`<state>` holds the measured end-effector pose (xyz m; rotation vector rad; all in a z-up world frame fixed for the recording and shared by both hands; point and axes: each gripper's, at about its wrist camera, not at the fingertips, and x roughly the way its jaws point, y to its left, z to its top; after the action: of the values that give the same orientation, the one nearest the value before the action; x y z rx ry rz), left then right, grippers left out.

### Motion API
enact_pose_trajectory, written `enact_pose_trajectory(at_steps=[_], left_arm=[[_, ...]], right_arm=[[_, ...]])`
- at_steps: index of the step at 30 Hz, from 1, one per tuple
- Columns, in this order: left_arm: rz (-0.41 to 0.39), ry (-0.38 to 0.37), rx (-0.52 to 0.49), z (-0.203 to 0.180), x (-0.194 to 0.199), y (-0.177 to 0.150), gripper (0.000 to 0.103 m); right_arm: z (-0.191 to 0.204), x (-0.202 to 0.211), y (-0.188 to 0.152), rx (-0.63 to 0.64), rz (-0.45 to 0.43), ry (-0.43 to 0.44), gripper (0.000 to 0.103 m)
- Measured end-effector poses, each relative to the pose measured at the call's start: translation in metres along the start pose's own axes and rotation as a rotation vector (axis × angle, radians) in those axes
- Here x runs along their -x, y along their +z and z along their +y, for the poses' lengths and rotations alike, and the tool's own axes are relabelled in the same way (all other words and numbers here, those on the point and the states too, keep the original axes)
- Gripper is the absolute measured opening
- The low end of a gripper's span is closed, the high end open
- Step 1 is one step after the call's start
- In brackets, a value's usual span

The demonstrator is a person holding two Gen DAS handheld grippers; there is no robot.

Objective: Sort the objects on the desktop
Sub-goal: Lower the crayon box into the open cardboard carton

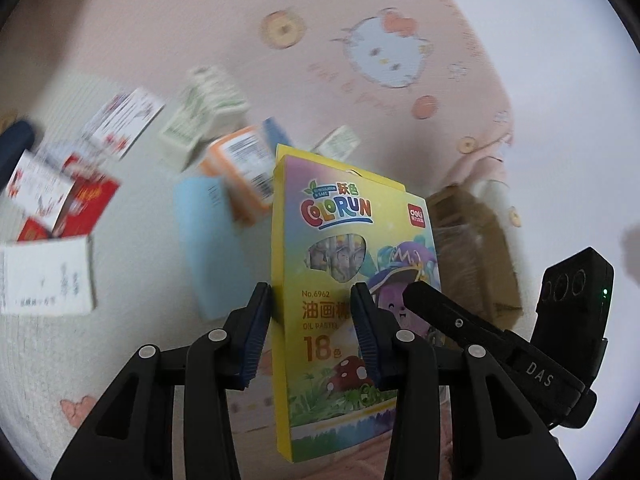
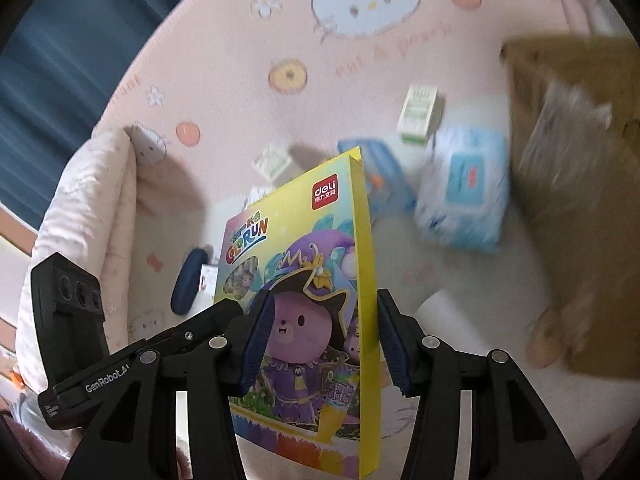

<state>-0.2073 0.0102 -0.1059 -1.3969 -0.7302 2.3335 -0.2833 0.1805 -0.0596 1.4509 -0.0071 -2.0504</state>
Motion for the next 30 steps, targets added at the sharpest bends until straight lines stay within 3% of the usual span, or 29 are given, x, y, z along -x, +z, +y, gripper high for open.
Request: enact_pose_trajectory(at_steps=[6, 16, 30], left_arm=[[-0.017, -0.042, -0.040, -0.047, -0.008, 0.015, 0.044], [-0.004, -0.062, -0.124, -0.121, -0.037, 0.022, 0.044], [0.049, -0.064, -0.232, -0.230, -0.108, 0.000, 0.044]], right_arm=[[-0.024, 0.043, 0.021, -0.008, -0.064, 0.011, 0.049], [-0.073, 0.085, 0.049, -0.019, -0.083, -0.041, 0.049], [-0.174, 0.136, 0.092, -0.036, -0.089, -0.058, 0.049]])
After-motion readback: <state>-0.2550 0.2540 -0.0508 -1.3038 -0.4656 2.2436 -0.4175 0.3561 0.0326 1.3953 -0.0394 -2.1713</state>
